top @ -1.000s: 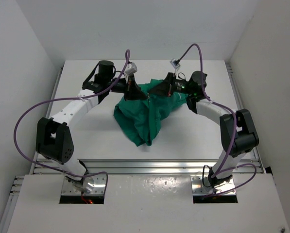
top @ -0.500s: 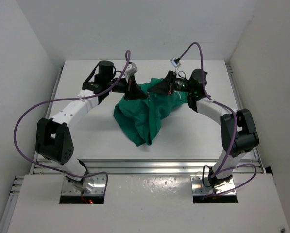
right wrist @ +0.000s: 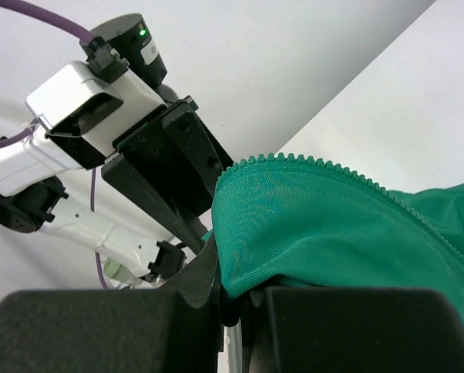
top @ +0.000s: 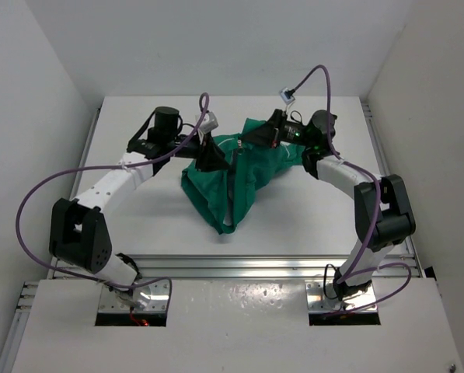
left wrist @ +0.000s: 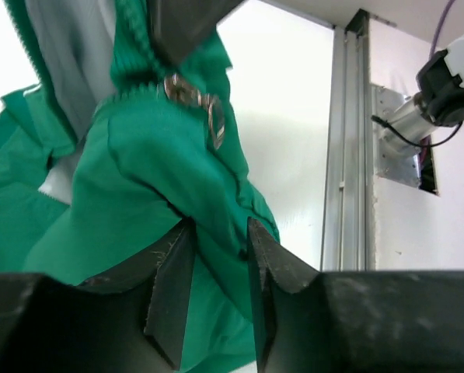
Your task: Zip up the jacket
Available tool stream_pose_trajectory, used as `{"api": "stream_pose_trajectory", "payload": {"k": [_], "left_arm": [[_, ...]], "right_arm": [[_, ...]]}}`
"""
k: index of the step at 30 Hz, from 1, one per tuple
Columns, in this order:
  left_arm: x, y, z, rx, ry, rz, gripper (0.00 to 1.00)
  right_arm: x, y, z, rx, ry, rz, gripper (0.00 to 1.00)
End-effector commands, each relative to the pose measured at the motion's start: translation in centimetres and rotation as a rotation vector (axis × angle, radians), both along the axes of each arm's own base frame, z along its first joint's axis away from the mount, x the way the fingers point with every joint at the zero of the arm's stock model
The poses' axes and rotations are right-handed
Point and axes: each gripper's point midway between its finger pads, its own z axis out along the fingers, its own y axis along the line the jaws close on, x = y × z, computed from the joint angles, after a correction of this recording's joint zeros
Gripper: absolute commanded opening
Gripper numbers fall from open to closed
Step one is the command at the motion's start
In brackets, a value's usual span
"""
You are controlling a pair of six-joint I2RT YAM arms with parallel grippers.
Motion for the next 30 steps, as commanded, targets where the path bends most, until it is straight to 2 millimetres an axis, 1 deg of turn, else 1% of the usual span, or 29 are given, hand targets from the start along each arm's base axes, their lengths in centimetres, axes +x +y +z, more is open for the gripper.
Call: {"api": "stream_pose_trajectory", "payload": {"k": [1, 2, 3, 4, 5, 6, 7, 8, 9, 10, 13, 14, 15, 16, 19, 20, 21, 22, 23, 24, 25, 27, 28, 29, 30], "left_arm": [[0.3, 1.4, 1.7, 0.018, -0.106, 0.06, 0.39], [1.1, 2.0, 1.9, 0.022, -0.145, 0.103, 0.4], [1.3, 2.8, 3.1, 0.008, -0.173, 0.155, 0.44], [1.4, 3.1, 3.5, 0.006, -0.209, 0.182, 0.45], [2.1, 4.2, 2.8, 0.03, -0.227, 0.258, 0.46], [2.4, 4.5, 3.9, 0.013, -0.289, 0.284, 0.46], [2.0, 5.0, 5.1, 0.013, -0.366, 0.296, 0.48], [2.2, 5.6, 4.7, 0.034, -0.391, 0.332, 0.48], [2.3, 5.8, 5.6, 0.032, -0.435, 0.342, 0.48], [2.1, 6.0, 6.0, 0.054, -0.502, 0.345, 0.48], [1.3, 5.0, 7.1, 0.066, -0.634, 0.315, 0.48], [1.1, 4.8, 7.5, 0.083, -0.708, 0.299, 0.48], [0.8, 4.8, 7.2, 0.107, -0.739, 0.301, 0.48], [0.4, 3.9, 7.6, 0.121, -0.833, 0.271, 0.48], [-0.3, 2.9, 6.9, 0.149, -0.978, 0.261, 0.47], [-0.6, 2.8, 7.2, 0.161, -1.055, 0.242, 0.47], [-0.7, 2.6, 6.3, 0.184, -1.078, 0.225, 0.47], [-1.0, 2.0, 6.4, 0.186, -1.122, 0.217, 0.47], [-1.2, 1.9, 6.7, 0.205, -1.199, 0.207, 0.46], [-1.2, 1.9, 6.3, 0.225, -1.238, 0.21, 0.45], [-1.7, 1.5, 6.1, 0.215, -1.294, 0.215, 0.45], [-1.7, 1.7, 5.7, 0.249, -1.373, 0.232, 0.45], [-2.0, 1.4, 7.0, 0.222, -1.423, 0.255, 0.45], [-1.9, 1.5, 7.1, 0.226, -1.436, 0.266, 0.45], [-2.2, 1.2, 7.5, 0.215, -1.458, 0.262, 0.45]], "right_arm": [[0.0, -1.0, 5.0, 0.061, -0.175, -0.055, 0.0], [0.0, -1.1, 5.1, 0.061, -0.178, -0.056, 0.0], [-0.2, -0.9, 5.1, 0.062, -0.179, -0.052, 0.0], [-0.3, -0.9, 4.9, 0.061, -0.173, -0.048, 0.0], [-0.3, -1.0, 5.0, 0.062, -0.178, -0.051, 0.0], [-0.3, -1.0, 4.8, 0.061, -0.171, -0.051, 0.0], [-0.3, -0.9, 4.8, 0.061, -0.172, -0.048, 0.0], [-0.3, -0.9, 4.9, 0.061, -0.178, -0.049, 0.0], [-0.3, -0.8, 4.8, 0.061, -0.176, -0.047, 0.0], [-0.3, -0.8, 4.9, 0.062, -0.178, -0.047, 0.0], [-0.3, -0.6, 4.9, 0.062, -0.173, -0.045, 0.0], [-0.2, -0.6, 4.8, 0.061, -0.169, -0.045, 0.0], [-0.4, -0.3, 4.7, 0.061, -0.164, -0.039, 0.0], [-0.3, -0.3, 4.7, 0.062, -0.164, -0.039, 0.0], [-0.5, 0.1, 4.5, 0.061, -0.152, -0.029, 0.0], [-0.6, 0.2, 4.6, 0.062, -0.156, -0.026, 0.0], [-0.5, 0.4, 4.3, 0.058, -0.141, -0.023, 0.0], [-0.6, 0.5, 4.2, 0.056, -0.141, -0.019, 0.0], [-0.6, 0.5, 4.3, 0.056, -0.14, -0.021, 0.0], [-0.5, 0.5, 4.3, 0.056, -0.135, -0.022, 0.0], [-0.5, 0.6, 4.2, 0.054, -0.134, -0.018, 0.0], [-0.6, 0.8, 4.2, 0.053, -0.137, -0.012, 0.0], [-0.5, 0.7, 4.1, 0.052, -0.134, -0.014, 0.0], [-0.6, 0.8, 4.1, 0.051, -0.135, -0.011, 0.0], [-0.7, 0.9, 3.8, 0.049, -0.128, -0.01, 0.0]]}}
